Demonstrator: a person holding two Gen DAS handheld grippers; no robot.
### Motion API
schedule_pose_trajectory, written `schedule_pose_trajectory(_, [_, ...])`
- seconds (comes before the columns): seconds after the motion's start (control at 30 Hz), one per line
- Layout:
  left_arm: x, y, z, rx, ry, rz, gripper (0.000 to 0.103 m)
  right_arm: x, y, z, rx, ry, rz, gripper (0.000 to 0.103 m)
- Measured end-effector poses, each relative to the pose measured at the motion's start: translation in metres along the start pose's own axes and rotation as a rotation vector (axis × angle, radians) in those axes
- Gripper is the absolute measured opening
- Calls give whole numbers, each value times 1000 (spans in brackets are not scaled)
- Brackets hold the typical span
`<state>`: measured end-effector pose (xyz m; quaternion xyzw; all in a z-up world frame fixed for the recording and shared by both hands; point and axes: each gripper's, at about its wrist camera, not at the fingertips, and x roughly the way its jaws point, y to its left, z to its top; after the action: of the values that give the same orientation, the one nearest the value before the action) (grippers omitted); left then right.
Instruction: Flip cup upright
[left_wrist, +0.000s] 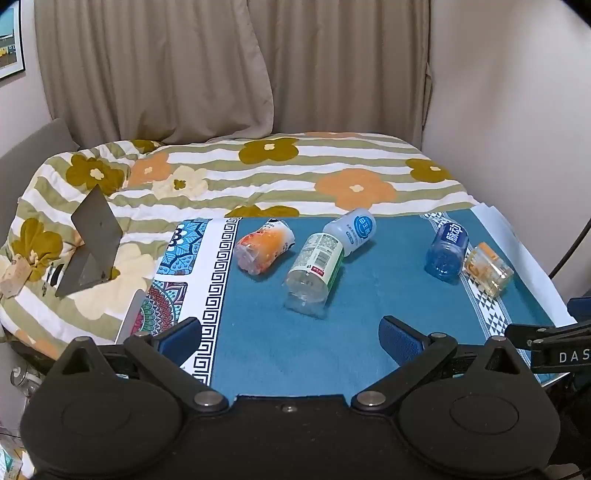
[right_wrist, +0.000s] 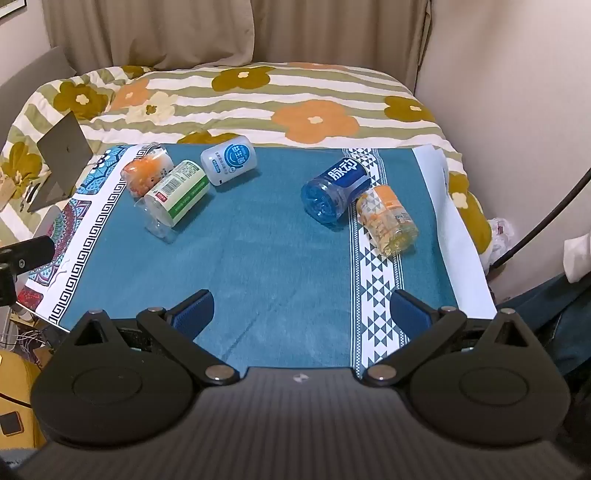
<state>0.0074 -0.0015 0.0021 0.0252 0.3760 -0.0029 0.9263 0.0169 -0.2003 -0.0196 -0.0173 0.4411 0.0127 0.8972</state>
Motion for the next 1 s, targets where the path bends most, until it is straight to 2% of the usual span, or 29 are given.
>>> schedule_pose_trajectory(1.0, [5, -1, 3, -1, 5, 3, 103, 5, -1, 7, 2, 3, -3, 103])
